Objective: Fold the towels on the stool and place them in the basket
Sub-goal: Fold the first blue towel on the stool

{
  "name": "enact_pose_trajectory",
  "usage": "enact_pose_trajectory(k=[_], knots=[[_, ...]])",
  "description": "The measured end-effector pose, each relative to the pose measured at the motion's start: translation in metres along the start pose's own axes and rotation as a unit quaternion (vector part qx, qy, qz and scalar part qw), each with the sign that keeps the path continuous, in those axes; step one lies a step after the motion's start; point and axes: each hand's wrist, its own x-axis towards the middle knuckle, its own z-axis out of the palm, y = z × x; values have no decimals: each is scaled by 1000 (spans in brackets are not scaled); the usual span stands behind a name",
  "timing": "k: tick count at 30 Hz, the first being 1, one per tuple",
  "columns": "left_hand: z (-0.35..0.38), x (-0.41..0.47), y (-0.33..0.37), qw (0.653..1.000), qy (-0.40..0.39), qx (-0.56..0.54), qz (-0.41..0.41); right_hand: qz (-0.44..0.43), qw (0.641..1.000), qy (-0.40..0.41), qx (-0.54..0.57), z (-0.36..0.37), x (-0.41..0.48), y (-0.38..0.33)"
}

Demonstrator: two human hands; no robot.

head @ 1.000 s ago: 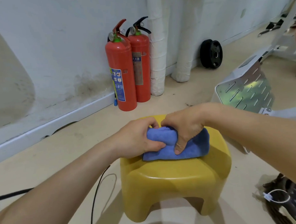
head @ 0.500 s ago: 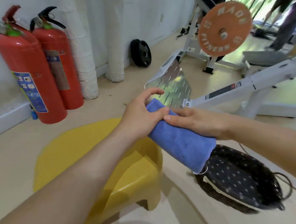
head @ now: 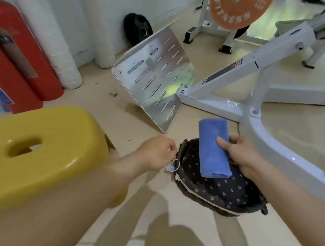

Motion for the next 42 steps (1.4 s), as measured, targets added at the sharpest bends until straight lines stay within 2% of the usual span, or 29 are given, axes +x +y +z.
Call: enact_pose_trajectory(k=[2,5,7,11,17,19,20,22,24,26,29,31,33,34,38,40,42], knots=[[47,12,1,997,-53,48,-31,51,999,18,9,-8,16,39],[92,27,9,992,-85,9,-91,94,995,27,10,-1,40,80],[107,35,15,990,-61,-14,-125,116,992,39,-20,9,54,98],[121,37,23,988,-3,28,-153,134,988,43,-70,31,78,120],[130,22,19,985,-6,14,-170,110,976,-5,-186,61,87,133],[129,14,16,983,5,30,-178,96,970,4,-223,64,87,134],[129,12,17,982,25,81,-172,87,967,11,-238,65,87,134],[127,10,24,968,85,200,-123,61,963,19,-262,67,86,132],[125,15,27,955,118,263,-74,24,956,34,-290,66,84,127],[118,22,23,941,123,305,-75,-45,937,53,-342,65,81,124],[111,25,27,934,148,317,-76,-171,905,25,-390,65,82,125],[119,30,40,943,119,309,-4,-210,890,-11,-404,65,84,129],[132,37,55,942,54,323,76,-246,868,-46,-430,63,85,130],[133,42,61,941,17,327,84,-268,852,-64,-445,61,87,130],[137,61,66,940,-127,316,6,-312,796,-140,-499,47,104,127],[139,67,64,946,-144,289,-18,-330,758,-167,-537,42,112,125],[147,72,60,957,-138,254,-38,-336,738,-175,-558,41,115,122]])
